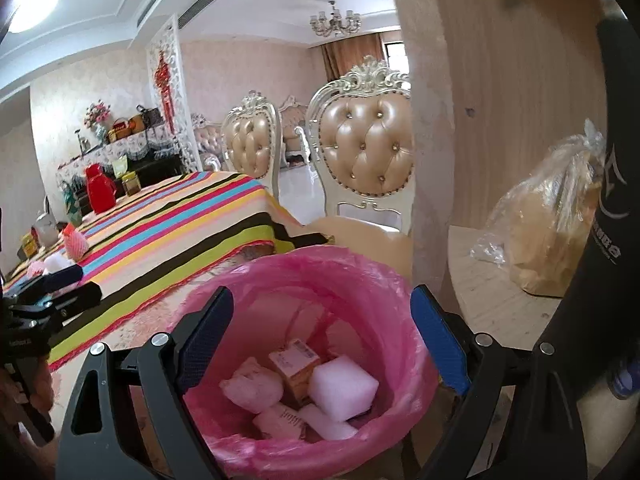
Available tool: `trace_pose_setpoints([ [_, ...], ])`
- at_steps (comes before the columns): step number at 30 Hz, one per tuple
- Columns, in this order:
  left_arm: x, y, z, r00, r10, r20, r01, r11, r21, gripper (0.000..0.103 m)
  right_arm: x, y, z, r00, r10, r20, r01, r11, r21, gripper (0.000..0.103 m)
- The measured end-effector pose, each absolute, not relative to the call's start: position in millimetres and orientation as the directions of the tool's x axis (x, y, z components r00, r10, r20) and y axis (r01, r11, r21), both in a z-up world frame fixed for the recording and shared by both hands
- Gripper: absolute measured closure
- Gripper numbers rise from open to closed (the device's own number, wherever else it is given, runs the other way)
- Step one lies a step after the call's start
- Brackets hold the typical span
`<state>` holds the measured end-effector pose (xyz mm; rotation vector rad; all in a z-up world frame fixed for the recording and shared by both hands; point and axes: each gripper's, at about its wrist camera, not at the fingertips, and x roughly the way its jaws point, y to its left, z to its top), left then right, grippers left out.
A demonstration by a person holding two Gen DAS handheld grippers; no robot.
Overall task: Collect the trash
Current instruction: 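Open the right tool to drop the foam block while the left tool releases the bag, then move both tools back over the table toward the remaining trash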
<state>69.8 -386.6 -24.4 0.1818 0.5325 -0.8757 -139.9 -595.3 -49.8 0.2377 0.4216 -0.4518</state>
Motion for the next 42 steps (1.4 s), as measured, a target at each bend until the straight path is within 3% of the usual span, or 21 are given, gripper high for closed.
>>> trace_pose_setpoints([
  [5, 83, -338, -26, 0.574, -0.603, -0.555, 0.713, 0.701, -0.025, 0.005, -117, -556, -43, 0.842, -0.3, -0.448, 0.384, 0.917, 0.108, 0.012],
  [14, 107, -225, -25, 0.703, -0.432, -0.565, 0.545, 0.837, 0.038, 0.005, -40, -446, -43, 0.869, -0.098, -0.484, 0.143, 0.988, 0.057, 0.012],
  [20, 127, -124, -24, 0.807, -0.211, -0.551, 0.29, 0.955, 0.058, 0.005, 13, -364, -35, 0.87, 0.025, -0.493, -0.008, 0.999, 0.036, 0.012],
  [27, 156, -35, -23, 0.815, -0.046, -0.577, 0.078, 0.996, 0.031, 0.005, 70, -297, -35, 0.841, 0.127, -0.526, -0.112, 0.992, 0.06, 0.012],
  [36, 198, 22, -39, 0.755, -0.036, -0.655, -0.083, 0.985, -0.15, 0.006, 144, -246, -43, 0.811, 0.152, -0.565, -0.132, 0.988, 0.077, 0.012],
  [42, 232, 10, -46, 0.738, -0.026, -0.675, -0.125, 0.977, -0.175, 0.006, 182, -231, -54, 0.792, 0.141, -0.593, -0.106, 0.99, 0.095, 0.012],
])
